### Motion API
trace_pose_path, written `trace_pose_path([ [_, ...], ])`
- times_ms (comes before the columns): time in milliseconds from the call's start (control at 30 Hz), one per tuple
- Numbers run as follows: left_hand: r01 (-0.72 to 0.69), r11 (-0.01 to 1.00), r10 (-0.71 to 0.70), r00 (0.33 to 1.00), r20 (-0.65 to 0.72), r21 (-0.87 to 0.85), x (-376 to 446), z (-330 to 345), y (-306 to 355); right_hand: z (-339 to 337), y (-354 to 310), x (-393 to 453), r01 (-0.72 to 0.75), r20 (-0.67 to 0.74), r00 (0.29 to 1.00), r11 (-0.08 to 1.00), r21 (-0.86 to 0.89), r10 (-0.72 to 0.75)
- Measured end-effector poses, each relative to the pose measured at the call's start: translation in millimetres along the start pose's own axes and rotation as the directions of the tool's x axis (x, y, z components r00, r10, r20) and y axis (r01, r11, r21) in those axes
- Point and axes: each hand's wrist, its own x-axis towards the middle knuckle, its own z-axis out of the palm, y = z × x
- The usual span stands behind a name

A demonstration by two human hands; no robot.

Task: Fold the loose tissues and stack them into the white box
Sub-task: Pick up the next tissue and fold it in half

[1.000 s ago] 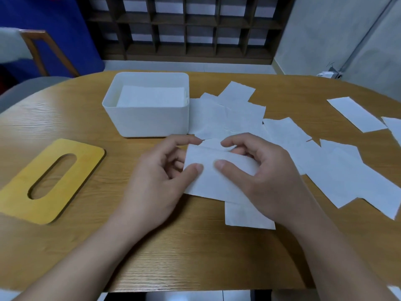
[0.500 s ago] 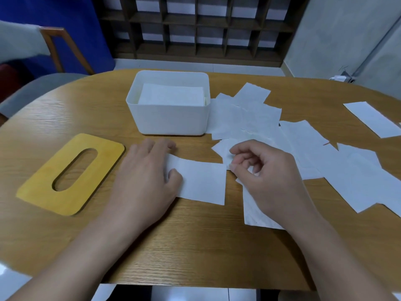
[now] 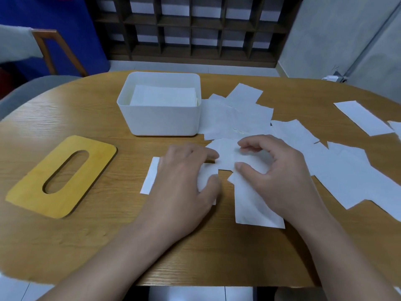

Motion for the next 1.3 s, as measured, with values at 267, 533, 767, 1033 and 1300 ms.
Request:
trace_pose_path([
  [267, -0.013, 0.998, 0.005, 0.994, 0.112, 0.068, 3.3, 23.3, 20.9, -3.7, 9.6, -1.1, -0.034, 0.121, 0.991, 0.987, -0.159, 0.053],
  [533, 0.020, 0.996, -0.034, 0.986, 0.161, 0.090, 6.5, 26.5, 26.6, -12.7, 10.7, -1.5, -0.069, 0.113, 0.990, 0.987, -0.143, 0.086],
  [767, 0.037, 0.999, -0.041, 0.988, 0.151, 0.032, 6.0, 23.7, 27.2, -20.1, 11.1, -2.2, -0.109, 0.134, 0.986, 0.991, 0.078, 0.098],
  [1033, 0.206, 0.790, -0.141, 0.978, 0.157, -0.577, 8.9, 8.9, 33.5, -20.3, -10.1, -1.7, -0.254, 0.029, 0.951, 0.721, 0.645, 0.309],
  [1300, 0.223, 0.815, -0.085, 0.959, 0.271, -0.535, 12.1, -32.1, -3.0, -7.0, -16.3, 7.7, -0.290, 0.179, 0.956, 0.637, 0.714, 0.234],
])
